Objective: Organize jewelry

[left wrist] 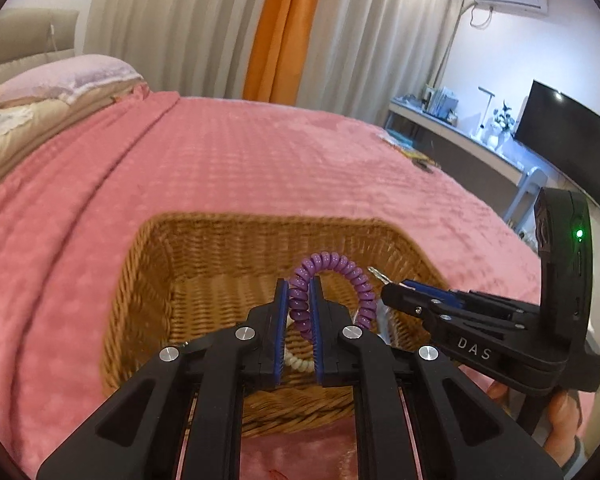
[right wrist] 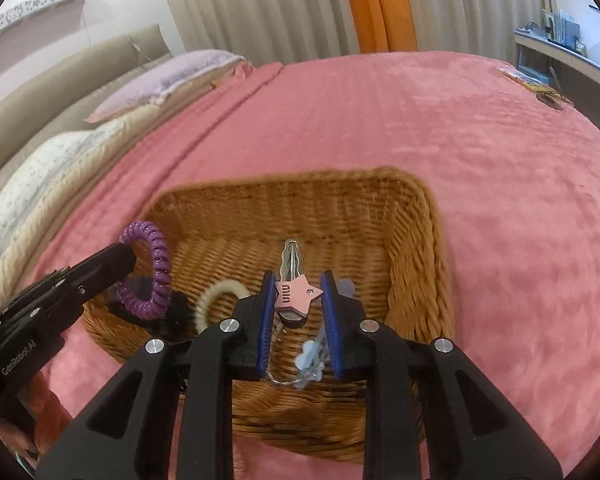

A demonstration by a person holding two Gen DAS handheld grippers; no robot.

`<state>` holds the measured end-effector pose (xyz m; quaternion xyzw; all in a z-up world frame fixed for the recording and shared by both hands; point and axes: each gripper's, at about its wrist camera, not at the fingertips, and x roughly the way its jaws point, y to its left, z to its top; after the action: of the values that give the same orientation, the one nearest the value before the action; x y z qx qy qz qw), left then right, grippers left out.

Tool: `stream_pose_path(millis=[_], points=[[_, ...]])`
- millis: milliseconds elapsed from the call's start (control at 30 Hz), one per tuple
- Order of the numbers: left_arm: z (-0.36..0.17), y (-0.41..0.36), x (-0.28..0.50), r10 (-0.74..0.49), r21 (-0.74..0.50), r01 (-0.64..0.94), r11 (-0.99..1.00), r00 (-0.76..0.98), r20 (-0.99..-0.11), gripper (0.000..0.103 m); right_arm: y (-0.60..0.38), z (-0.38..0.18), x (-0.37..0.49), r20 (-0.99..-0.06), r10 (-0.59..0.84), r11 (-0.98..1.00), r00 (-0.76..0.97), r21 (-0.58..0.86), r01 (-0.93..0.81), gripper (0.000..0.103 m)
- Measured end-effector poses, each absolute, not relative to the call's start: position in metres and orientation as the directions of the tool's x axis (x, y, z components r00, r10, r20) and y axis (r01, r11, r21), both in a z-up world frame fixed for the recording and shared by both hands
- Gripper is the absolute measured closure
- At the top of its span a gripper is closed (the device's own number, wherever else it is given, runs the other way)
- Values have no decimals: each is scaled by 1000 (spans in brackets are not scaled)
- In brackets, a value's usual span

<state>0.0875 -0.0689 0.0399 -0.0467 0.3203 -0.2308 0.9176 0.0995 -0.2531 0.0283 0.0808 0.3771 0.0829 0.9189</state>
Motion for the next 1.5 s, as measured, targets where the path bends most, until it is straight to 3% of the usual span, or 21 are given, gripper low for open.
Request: stream_pose_path(millis=[167, 233, 300, 433, 667, 1000, 1200, 1367, 1500], points=[[36, -69, 87, -466, -245, 401, 882, 672, -576, 93, -250, 24, 96, -689, 216, 973, 692, 207, -97, 82], [38, -68, 84, -472, -247, 408, 879, 672, -570, 85, -249, 24, 93, -688, 220, 973, 691, 209, -101, 81], [41, -64, 79, -480, -256, 410, 876, 679, -555, 65, -252, 27, 89, -680, 229, 970, 697, 221, -103, 77], [56, -52, 64, -523, -299, 429, 852, 685, -507, 55, -254, 39, 75, -655, 220, 970, 723, 226, -91, 59], [86, -20, 1, -561, -329, 457, 826, 717, -413, 45, -255, 64, 17, -602, 231, 965, 764, 239, -104, 58], [68, 20, -71, -505, -308, 404, 861, 740, -443, 45, -240, 46, -56, -621, 210, 974, 755, 200, -106, 58], [27, 29, -76, -480, -337, 344, 876, 693, -539, 47, -228, 16, -69, -658, 225, 971, 719, 210, -112, 58], [-7, 43, -58, -508, -438, 279, 854, 623, -595, 48, -222, -4, -70, -682, 218, 974, 698, 197, -111, 58], [-22, 33, -53, -516, -430, 292, 854, 570, -639, 58, -224, -7, -69, -685, 236, 970, 689, 209, -125, 58]])
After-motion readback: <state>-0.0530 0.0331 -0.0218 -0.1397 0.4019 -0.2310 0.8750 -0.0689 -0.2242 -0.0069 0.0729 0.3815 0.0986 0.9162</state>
